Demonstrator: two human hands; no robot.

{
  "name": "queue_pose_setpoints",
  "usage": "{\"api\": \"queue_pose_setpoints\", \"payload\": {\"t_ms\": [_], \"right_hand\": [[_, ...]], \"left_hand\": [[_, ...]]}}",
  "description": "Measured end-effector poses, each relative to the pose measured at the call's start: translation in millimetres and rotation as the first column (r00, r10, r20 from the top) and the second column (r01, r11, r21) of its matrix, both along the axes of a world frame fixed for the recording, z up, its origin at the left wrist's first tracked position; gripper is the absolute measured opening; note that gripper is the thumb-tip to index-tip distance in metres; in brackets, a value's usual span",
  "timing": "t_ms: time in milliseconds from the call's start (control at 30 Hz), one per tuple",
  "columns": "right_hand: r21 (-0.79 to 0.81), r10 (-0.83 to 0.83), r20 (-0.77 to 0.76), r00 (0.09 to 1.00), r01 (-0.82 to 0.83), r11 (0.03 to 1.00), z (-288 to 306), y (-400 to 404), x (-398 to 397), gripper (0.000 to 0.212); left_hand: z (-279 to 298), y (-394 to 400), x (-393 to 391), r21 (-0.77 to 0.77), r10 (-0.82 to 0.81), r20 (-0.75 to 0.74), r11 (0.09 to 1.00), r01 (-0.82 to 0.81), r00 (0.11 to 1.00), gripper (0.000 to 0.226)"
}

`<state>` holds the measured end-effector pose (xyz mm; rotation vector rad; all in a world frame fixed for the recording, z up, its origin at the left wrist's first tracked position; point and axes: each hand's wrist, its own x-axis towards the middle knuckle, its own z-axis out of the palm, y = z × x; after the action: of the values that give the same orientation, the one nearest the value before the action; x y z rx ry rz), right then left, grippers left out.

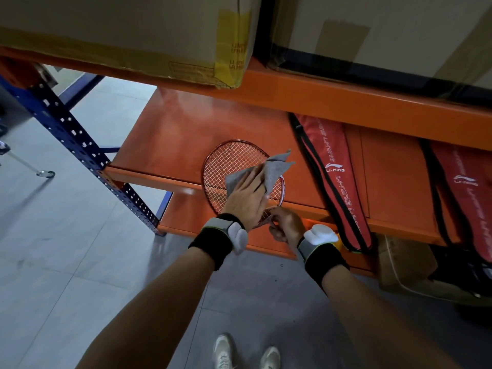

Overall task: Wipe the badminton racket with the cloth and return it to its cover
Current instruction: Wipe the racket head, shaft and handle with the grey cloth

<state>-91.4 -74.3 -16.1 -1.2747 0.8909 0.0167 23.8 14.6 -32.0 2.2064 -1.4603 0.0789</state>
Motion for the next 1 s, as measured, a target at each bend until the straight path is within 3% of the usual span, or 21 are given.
{"api": "queue_pose_setpoints", "payload": {"t_ms": [200,400,633,1000], "right_hand": [[-0.037,0.042,-0.009,0.999,-0.042,0.998,4,-6,-9,0.046],[0.062,-0.054,-0.018,0.998,0.055,0.997,5,-20,-10,0.059],[0.093,-0.210,-0.033,0.977,0.213,0.973,8,-26,-5,0.082],[0.155,-0.239,-0.024,0.971,0.239,0.959,-1,-44,-22,0.068]], "left_hand": [[10,-13,13,0.046,0.169,-0.026,0.985,-0.167,0.985,0.057],[-1,-19,-18,0.033,-0.013,0.068,0.999,0.010,0.998,0.058],[-21,-32,-56,0.168,-0.047,0.124,0.985,0.026,0.991,0.067],[-37,-6,-62,0.168,-0.101,0.221,0.984,0.065,0.970,0.062]]}}
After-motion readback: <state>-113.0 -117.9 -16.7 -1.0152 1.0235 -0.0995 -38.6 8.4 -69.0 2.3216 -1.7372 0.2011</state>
